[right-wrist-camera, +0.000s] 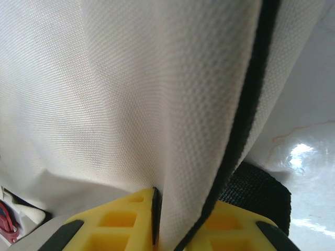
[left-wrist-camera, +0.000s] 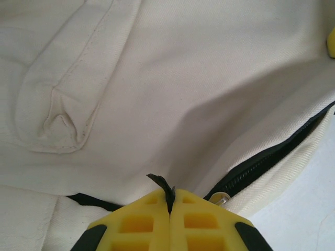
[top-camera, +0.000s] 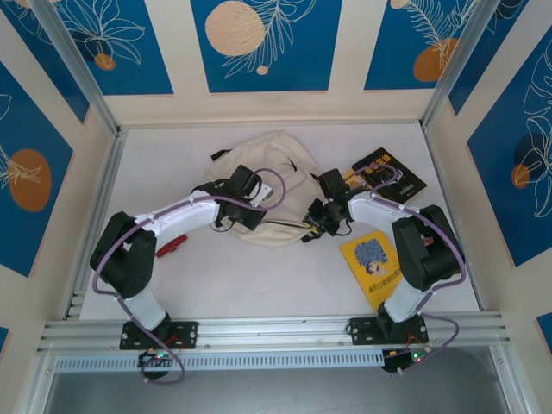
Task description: Pack books, pencil case, and school supplies into a backpack
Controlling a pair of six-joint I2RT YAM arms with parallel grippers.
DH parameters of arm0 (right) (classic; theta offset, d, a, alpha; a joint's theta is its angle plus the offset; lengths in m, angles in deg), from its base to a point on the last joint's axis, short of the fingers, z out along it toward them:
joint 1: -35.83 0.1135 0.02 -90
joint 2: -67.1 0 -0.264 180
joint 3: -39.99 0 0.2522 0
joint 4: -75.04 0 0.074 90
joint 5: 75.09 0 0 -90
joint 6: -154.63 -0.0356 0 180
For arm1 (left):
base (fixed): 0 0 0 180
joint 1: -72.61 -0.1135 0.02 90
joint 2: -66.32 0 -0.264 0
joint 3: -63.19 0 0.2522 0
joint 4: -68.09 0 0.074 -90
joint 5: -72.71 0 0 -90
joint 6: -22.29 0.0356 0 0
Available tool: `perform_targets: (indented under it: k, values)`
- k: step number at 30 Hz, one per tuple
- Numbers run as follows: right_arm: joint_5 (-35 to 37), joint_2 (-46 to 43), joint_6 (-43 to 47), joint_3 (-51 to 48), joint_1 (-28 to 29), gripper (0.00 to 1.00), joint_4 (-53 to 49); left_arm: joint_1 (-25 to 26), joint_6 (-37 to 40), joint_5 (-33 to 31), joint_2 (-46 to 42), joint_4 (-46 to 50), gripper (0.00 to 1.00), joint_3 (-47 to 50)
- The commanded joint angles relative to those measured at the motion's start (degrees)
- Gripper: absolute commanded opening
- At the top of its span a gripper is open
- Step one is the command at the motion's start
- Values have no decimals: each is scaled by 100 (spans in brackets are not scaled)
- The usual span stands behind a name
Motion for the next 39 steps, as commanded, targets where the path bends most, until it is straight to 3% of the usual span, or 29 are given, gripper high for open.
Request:
perform_targets:
  k: [1,14,16,22,25,29,34,39]
  values:
    - [543,45,143,11,-15,20,-634,-192,157,-270,13,194,0,-55]
    - [765,-29,310,-16,-149,20,-724,-301,155,-419,267,146,0,2]
    - [599,-223,411,-65,-153,24,-548,-297,125,-246,273,150,0,-6]
    - [264,-1068,526,63,-171,51,-677,-179,-130,860,130,-149,0,47]
    - [156,-1434,369,54,-221,59,-852,-38,-349,1198,112,-342,0,140]
    - [-127,-1710,47,-25,-232,63,-990,195,-583,1425,169,-545,0,213]
    - [-735,-1832,-690,-411,-81,63,-569,537,-851,1537,406,-700,0,158]
    - [-909,-1789,-1380,-848,113,64,-59,711,-1253,1677,462,-1058,0,352]
